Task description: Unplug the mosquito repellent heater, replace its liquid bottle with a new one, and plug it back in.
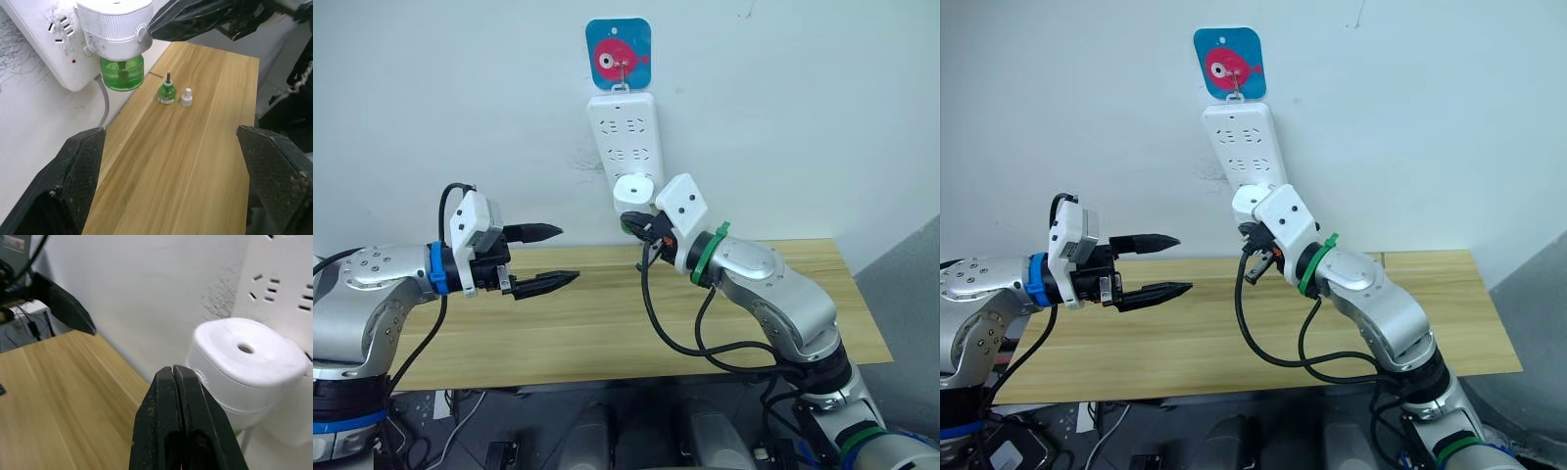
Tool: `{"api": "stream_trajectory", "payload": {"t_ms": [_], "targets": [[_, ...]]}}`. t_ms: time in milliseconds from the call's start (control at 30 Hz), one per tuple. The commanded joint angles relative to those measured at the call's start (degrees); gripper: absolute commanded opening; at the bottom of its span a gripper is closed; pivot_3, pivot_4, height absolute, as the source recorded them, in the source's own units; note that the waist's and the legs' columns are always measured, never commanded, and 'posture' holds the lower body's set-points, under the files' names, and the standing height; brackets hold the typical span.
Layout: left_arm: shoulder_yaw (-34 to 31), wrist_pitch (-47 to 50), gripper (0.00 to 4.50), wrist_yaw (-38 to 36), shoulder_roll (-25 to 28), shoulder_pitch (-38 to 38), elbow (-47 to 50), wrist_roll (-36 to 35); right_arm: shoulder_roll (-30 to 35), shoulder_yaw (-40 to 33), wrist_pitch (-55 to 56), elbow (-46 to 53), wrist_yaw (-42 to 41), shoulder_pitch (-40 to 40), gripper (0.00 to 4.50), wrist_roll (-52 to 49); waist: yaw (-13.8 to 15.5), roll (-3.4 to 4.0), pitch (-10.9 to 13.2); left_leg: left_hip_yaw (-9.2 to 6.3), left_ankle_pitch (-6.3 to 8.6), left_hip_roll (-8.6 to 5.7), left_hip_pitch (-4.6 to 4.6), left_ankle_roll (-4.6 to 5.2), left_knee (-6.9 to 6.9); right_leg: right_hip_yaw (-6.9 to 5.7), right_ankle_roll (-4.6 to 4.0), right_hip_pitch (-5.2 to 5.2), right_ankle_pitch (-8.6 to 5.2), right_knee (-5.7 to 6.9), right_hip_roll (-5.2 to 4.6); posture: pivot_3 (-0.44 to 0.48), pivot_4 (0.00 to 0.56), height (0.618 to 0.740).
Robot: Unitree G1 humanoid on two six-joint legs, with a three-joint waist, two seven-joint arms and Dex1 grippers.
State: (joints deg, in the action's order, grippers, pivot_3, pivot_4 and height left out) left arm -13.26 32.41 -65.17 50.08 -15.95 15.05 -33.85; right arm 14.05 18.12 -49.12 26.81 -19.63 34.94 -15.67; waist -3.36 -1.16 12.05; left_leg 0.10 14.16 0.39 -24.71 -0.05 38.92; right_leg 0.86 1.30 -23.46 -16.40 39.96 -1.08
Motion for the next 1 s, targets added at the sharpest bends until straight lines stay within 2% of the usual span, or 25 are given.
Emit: {"api": "stream_trajectory", "payload": {"t_ms": [33,1000], "targets": [[-0.3,-0.8,4.5,0.5,0.3,-1.4,0.4,-0.5,0.2,-0.6,1.9,0.8,0.0,0.7,0.02,1.5,0.0,0.0,0.0,0.0,0.0,0.0,0.0,0.0,0.0,0.0,0.0,0.0,0.0,0.0,0.0,-0.074,0.182,0.74],[2.4,-2.0,4.5,0.4,-0.4,-3.6,-0.8,-0.4,-2.0,0.8,4.2,-3.2,-0.3,0.4,0.02,7.1,0.0,0.0,0.0,0.04,0.0,0.0,0.0,0.0,-0.01,0.02,-0.01,-0.01,0.0,0.0,0.0,-0.079,0.178,0.74]]}}
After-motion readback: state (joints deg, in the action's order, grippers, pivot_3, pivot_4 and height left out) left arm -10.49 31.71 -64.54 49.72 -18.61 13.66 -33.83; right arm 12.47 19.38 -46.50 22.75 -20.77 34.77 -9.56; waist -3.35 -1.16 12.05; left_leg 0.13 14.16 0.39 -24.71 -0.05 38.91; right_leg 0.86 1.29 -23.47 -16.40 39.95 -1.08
